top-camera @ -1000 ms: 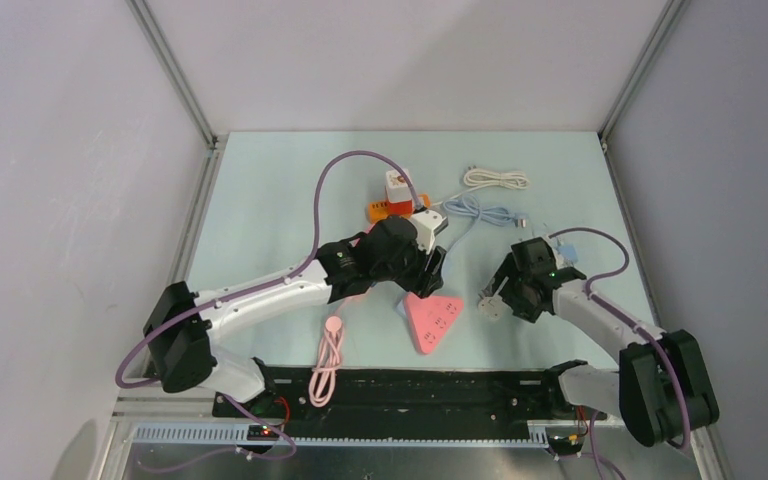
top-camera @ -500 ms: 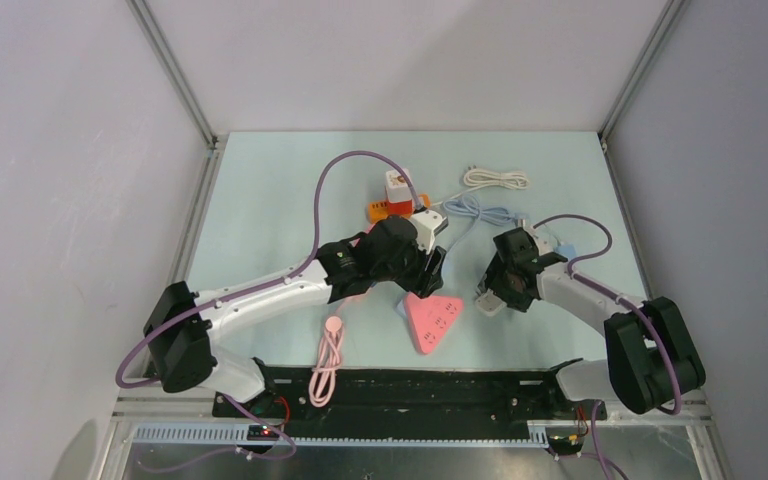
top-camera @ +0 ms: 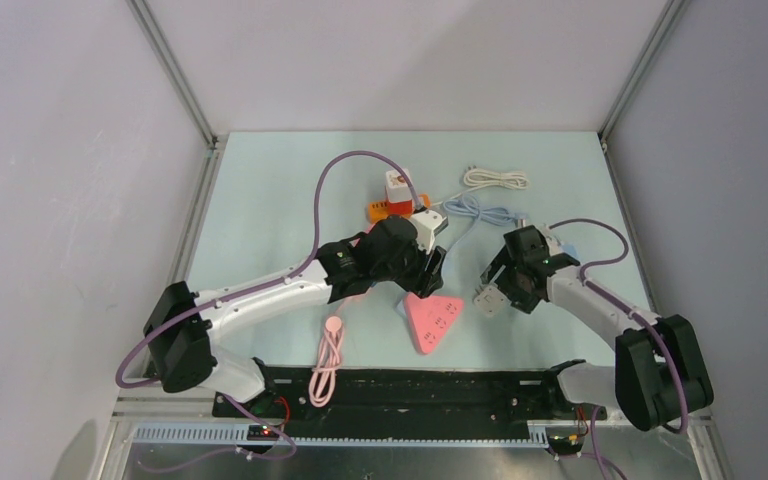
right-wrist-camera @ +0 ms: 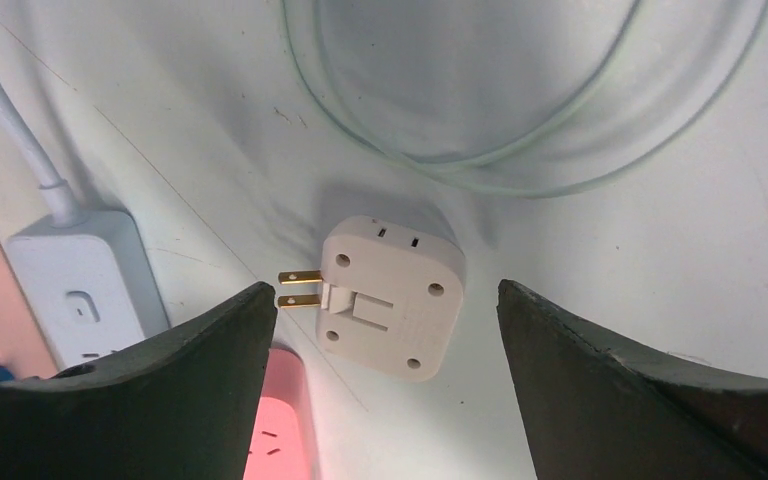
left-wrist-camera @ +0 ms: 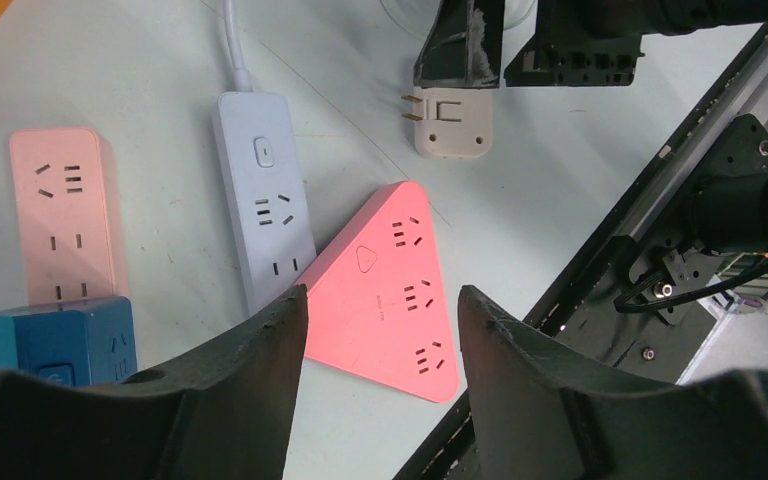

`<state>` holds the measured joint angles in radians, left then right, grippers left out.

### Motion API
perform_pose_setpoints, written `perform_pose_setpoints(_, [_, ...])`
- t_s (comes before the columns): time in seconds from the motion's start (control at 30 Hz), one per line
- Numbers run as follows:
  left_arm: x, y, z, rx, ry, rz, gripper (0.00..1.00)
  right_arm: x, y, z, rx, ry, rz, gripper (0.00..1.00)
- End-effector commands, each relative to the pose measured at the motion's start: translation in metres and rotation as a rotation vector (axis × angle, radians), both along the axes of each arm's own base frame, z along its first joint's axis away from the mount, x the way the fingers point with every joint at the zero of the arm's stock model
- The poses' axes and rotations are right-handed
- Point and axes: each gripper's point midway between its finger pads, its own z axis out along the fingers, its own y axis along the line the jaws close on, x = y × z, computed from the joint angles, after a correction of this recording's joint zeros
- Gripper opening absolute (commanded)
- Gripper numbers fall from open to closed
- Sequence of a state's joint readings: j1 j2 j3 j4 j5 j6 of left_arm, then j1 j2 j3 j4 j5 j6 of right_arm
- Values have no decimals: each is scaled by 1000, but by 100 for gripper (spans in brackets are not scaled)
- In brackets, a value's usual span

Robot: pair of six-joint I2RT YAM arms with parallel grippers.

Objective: Insert the plug
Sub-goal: Pick up the plug from the center of the board.

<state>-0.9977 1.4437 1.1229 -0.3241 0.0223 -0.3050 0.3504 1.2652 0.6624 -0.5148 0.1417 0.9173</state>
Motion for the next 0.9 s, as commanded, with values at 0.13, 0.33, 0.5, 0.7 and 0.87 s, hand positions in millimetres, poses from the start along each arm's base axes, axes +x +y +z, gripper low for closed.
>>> perform_pose_setpoints(0.13, [7,-1,21,-44,-49,10,61,-3,-11,4,7,37,-188,86])
perform_pose_setpoints(0.33, [8,0,21,-44,-58,13,61,-1,-15,-3,-103,185,-260,85])
perform_pose_setpoints(0.5, [7,1,25,-54,-66,12,61,5,-10,-13,-108,202,-280,84])
perform_pose_setpoints(0.7, [6,4,27,-60,-70,11,62,-3,-13,-18,-133,246,-302,72])
perform_pose_setpoints(0.87, [6,3,25,-61,-65,16,62,-3,-10,-19,-126,249,-291,53])
